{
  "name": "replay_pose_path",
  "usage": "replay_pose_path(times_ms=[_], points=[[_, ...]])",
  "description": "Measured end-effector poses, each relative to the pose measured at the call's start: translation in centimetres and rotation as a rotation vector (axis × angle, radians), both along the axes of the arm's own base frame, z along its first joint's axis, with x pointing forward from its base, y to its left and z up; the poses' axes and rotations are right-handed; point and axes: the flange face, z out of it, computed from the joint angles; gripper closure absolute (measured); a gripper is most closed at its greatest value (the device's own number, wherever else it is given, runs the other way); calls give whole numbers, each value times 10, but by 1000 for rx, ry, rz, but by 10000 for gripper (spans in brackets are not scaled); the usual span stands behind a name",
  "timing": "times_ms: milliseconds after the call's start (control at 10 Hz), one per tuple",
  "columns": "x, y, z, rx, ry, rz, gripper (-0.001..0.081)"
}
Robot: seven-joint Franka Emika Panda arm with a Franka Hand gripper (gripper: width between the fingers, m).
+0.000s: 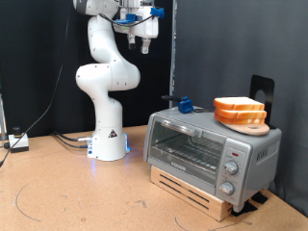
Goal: Make a piece of toast with the oven
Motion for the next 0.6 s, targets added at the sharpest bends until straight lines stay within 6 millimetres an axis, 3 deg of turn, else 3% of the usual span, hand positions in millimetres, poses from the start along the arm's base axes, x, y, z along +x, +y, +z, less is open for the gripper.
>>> replay_pose_path(times_ms=[400,600], points=[[-3,33,4,40,-9,445,-1],[5,37,2,-6,-32,666,-1]])
